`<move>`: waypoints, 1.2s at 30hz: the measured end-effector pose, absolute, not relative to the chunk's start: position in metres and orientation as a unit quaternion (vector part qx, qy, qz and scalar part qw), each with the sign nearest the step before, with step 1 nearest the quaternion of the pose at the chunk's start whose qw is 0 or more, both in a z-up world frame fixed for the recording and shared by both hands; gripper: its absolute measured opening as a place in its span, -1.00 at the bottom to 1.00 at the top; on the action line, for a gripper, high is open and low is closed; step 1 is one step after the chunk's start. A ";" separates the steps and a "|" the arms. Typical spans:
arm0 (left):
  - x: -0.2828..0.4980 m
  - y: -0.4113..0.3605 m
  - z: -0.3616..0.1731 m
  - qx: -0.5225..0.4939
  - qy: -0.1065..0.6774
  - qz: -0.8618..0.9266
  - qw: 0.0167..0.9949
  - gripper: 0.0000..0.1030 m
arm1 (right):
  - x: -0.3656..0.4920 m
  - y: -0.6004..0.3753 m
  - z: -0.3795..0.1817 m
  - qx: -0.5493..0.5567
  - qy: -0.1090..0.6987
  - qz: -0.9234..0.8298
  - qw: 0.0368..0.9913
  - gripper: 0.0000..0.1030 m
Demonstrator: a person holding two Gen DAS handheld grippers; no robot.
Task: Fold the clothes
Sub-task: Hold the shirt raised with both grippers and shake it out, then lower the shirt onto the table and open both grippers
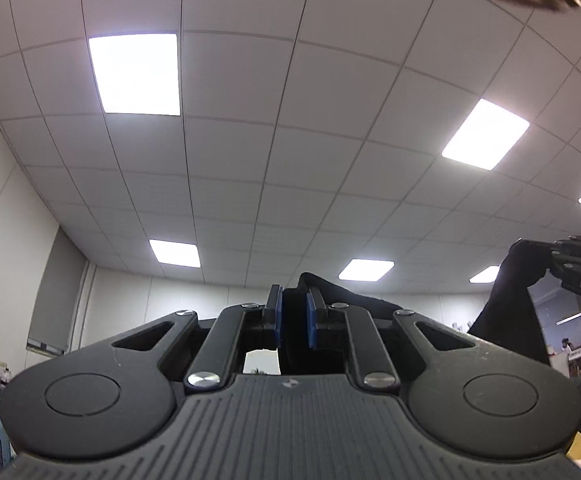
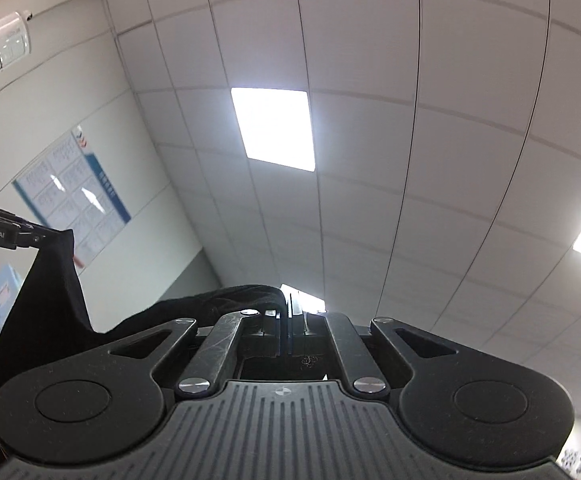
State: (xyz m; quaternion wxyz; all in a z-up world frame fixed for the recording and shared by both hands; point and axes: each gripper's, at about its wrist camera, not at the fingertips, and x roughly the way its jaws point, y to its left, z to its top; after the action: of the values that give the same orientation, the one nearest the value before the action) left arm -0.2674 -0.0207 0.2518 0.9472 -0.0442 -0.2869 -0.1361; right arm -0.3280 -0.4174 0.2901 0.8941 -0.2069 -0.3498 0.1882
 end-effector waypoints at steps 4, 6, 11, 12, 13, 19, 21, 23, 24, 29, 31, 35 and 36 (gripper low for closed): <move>-0.267 -0.020 0.252 -0.049 -0.297 -0.126 0.945 -0.80 | -0.312 -0.409 0.286 -0.207 -0.343 0.190 0.896 -0.95; -0.262 -0.019 0.250 -0.051 -0.291 -0.123 0.947 -0.80 | -0.299 -0.407 0.283 -0.203 -0.329 0.194 0.902 -0.95; -0.210 -0.022 0.240 -0.066 -0.226 -0.114 0.965 -0.79 | -0.250 -0.396 0.269 -0.207 -0.278 0.197 0.917 -0.95; -0.197 -0.022 0.238 -0.071 -0.208 -0.112 0.969 -0.79 | -0.236 -0.393 0.265 -0.208 -0.261 0.198 0.922 -0.95; -0.182 -0.023 0.233 -0.078 -0.187 -0.109 0.973 -0.79 | -0.221 -0.391 0.260 -0.208 -0.244 0.198 0.926 -0.94; -0.078 -0.035 0.182 -0.088 -0.058 -0.081 0.991 -0.79 | -0.111 -0.377 0.202 -0.220 -0.114 0.189 0.950 -0.93; -0.046 -0.042 0.163 -0.079 -0.020 -0.085 0.993 -0.79 | -0.070 -0.375 0.179 -0.207 -0.059 0.192 0.958 -0.93; -0.015 -0.053 0.141 -0.071 0.017 -0.089 0.993 -0.79 | -0.030 -0.371 0.153 -0.192 -0.007 0.196 0.962 -0.93; 0.001 -0.058 0.131 -0.068 0.034 -0.090 0.993 -0.79 | -0.010 -0.368 0.139 -0.189 0.017 0.197 0.962 -0.93; 0.113 -0.089 0.033 -0.045 0.195 -0.069 0.977 -0.56 | 0.121 -0.350 0.033 -0.161 0.237 0.186 0.940 -0.58; 0.144 -0.085 -0.007 -0.073 0.288 -0.050 0.954 -0.56 | 0.149 -0.355 0.000 -0.131 0.295 0.183 0.929 -0.58; 0.134 -0.059 -0.047 -0.107 0.340 -0.023 0.934 -0.39 | 0.153 -0.375 -0.024 -0.088 0.317 0.176 0.928 -0.39; 0.125 -0.054 -0.052 -0.105 0.345 -0.019 0.932 -0.26 | 0.150 -0.380 -0.028 -0.078 0.327 0.176 0.925 -0.32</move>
State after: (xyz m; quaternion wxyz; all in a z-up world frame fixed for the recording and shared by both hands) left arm 0.1251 -0.0537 -0.0520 0.9325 -0.1046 0.3452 -0.0194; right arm 0.1502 -0.3798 -0.0278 0.9252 -0.0780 0.3271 0.1759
